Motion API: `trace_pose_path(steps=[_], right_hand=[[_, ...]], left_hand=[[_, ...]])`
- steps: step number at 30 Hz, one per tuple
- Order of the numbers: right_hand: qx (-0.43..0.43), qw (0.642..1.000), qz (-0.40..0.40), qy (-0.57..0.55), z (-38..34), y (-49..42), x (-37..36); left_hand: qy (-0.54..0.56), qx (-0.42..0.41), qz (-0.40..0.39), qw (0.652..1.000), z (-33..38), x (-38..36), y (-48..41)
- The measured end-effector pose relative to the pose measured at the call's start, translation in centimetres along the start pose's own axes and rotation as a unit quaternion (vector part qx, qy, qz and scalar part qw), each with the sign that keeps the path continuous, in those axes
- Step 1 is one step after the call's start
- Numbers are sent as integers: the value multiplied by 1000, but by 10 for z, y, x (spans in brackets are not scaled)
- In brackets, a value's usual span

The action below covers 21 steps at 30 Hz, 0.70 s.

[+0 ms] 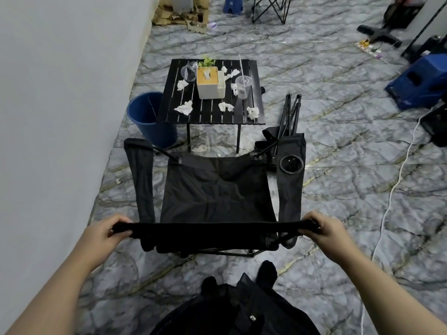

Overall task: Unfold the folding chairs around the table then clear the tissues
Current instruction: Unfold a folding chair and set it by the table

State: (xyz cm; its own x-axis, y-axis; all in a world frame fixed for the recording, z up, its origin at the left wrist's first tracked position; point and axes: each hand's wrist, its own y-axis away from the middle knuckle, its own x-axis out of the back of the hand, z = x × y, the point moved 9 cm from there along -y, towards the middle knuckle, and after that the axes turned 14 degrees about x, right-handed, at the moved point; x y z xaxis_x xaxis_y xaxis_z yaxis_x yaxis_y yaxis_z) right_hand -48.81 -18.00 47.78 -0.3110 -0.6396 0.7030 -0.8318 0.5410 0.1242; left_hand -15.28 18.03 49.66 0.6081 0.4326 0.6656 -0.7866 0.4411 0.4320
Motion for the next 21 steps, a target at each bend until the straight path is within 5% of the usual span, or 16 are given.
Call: trace_pose_path(steps=[12, 17, 21], right_hand=[[-4, 999, -38, -38, -9, 6, -5], [-37, 974, -81, -210, -5, 7, 4], [-75, 958, -32, -273, 28, 4, 44]], left_hand=[[-61, 41, -72, 995, 6, -5, 10], [-144, 22, -105, 984, 74, -17, 14], [-134, -35, -121, 983, 160, -85, 14]])
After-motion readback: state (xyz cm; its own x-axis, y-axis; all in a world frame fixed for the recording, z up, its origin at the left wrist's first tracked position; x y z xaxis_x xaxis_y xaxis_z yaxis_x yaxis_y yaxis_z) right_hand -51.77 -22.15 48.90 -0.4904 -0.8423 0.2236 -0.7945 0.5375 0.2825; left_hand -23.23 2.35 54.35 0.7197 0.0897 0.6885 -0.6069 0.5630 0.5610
